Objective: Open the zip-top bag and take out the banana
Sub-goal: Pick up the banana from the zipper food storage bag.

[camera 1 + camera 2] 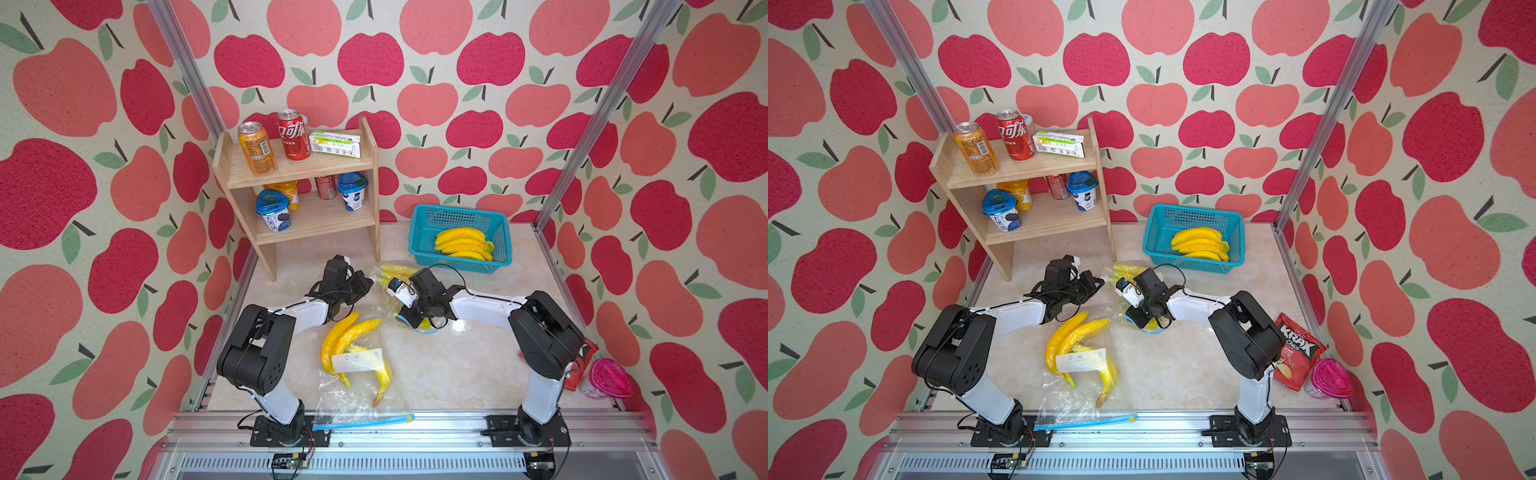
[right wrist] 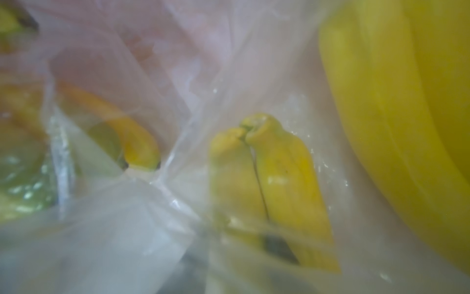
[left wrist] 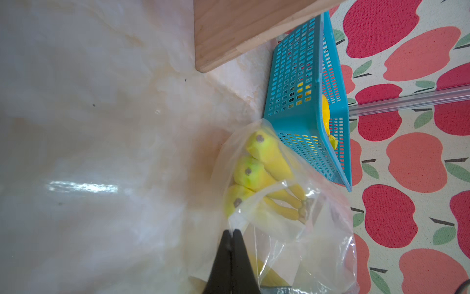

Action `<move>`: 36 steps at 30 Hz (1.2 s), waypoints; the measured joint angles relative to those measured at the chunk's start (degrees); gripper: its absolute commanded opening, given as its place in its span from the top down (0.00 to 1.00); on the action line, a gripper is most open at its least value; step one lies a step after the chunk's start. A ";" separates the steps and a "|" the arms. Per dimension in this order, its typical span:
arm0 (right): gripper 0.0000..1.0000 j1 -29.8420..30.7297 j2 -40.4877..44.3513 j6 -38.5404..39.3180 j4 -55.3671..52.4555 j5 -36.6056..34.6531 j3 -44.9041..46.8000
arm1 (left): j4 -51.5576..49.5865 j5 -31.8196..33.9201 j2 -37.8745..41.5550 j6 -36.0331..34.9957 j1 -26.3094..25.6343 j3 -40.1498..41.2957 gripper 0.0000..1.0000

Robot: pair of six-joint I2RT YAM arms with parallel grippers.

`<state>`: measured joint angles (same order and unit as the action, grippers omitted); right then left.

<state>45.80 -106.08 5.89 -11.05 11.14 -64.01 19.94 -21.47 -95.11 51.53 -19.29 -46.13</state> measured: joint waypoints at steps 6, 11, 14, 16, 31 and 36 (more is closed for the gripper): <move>0.55 -0.07 -2.01 0.35 -6.73 1.07 -4.26 | -0.02 0.00 -0.79 0.00 0.52 -0.02 1.00; 0.49 -0.07 -2.69 0.79 -8.63 2.08 -5.51 | -0.09 -0.02 -0.79 -0.02 0.87 -0.02 1.00; 0.49 0.24 -4.35 1.60 -12.20 2.10 -8.61 | -0.46 -0.02 -0.81 0.00 1.03 -0.11 1.00; 0.50 0.70 -5.62 2.29 -14.40 1.55 -10.73 | -0.48 -0.04 -0.81 0.00 1.16 -0.11 1.00; 0.59 2.93 4.85 -4.13 -14.23 -0.52 1.60 | -1.53 0.02 -0.81 -0.02 1.68 -0.11 1.00; 0.54 4.52 2.34 -4.90 -18.47 -1.51 -2.25 | -1.53 0.07 -0.81 -0.02 1.68 -0.11 1.00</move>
<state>50.33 -103.74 0.99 -29.52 9.63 -66.26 18.41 -21.41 -95.92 51.51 -17.61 -46.24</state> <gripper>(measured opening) 0.430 0.046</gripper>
